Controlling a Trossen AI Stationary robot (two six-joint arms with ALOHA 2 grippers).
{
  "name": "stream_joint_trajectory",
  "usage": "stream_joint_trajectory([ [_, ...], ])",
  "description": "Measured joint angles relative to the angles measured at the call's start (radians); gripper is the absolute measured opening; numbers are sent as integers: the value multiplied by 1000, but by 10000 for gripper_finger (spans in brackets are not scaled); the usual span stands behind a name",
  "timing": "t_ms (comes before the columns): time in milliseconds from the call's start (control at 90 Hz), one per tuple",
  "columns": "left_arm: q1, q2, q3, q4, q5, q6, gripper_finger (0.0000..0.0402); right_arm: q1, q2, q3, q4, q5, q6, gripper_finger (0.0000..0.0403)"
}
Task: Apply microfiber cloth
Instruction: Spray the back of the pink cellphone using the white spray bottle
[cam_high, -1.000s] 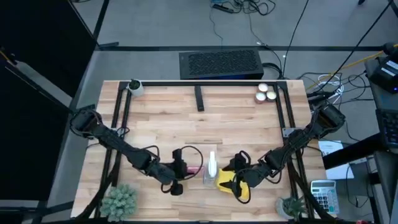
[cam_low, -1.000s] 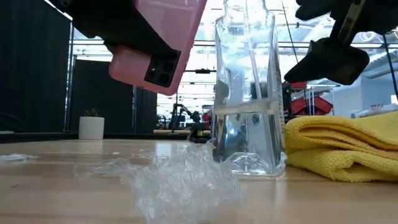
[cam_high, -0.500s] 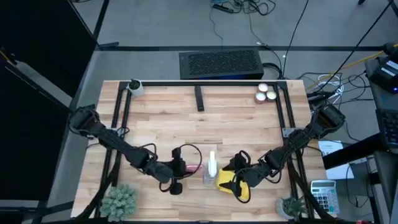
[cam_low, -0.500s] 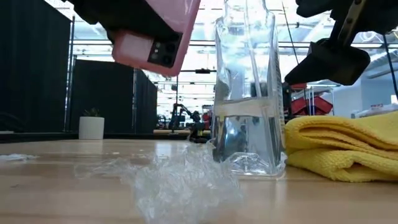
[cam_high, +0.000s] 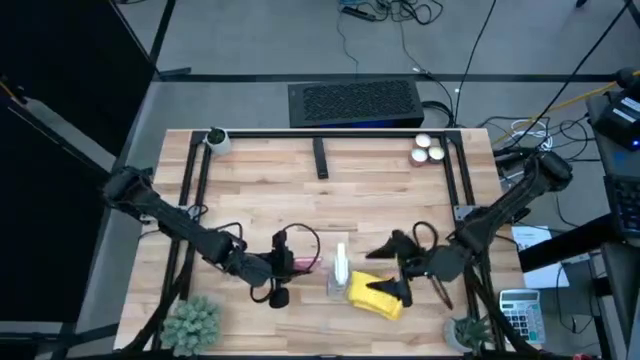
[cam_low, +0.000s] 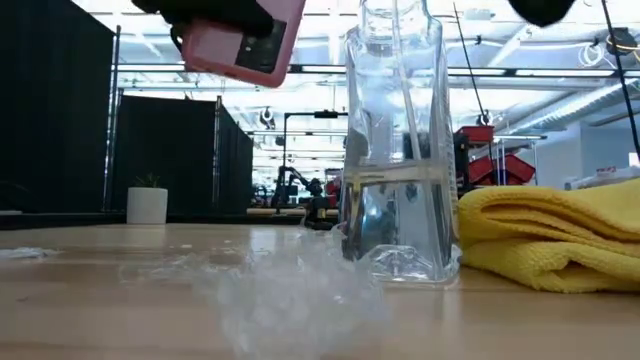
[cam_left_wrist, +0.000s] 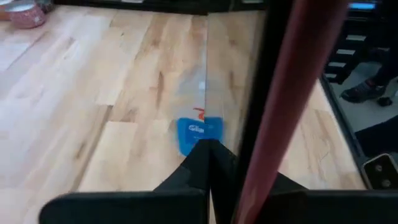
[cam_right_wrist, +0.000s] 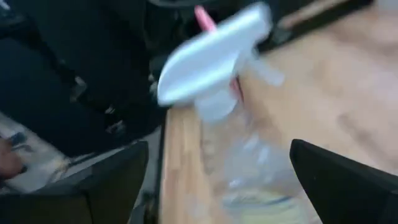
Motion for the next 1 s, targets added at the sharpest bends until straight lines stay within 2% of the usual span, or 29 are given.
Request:
stream_joint_trajectory([
  [156,-2,-75,1,-46,-7,15,9,1,40,0,4,150,-41,373],
  [311,14,-156,-5,-65,-52,25,9,3,77,-1,-8,141,-43,373],
  [556,-17,-116,-40,-66,-37,-19,9,7,4,2,-2,151,-138,373],
  [811,16,-155,-31,-56,-49,35,9,8,63,0,0,150,-137,373],
  [1000,46,-148,-33,-48,-48,63,9,20,138,0,104,146,-177,373],
])
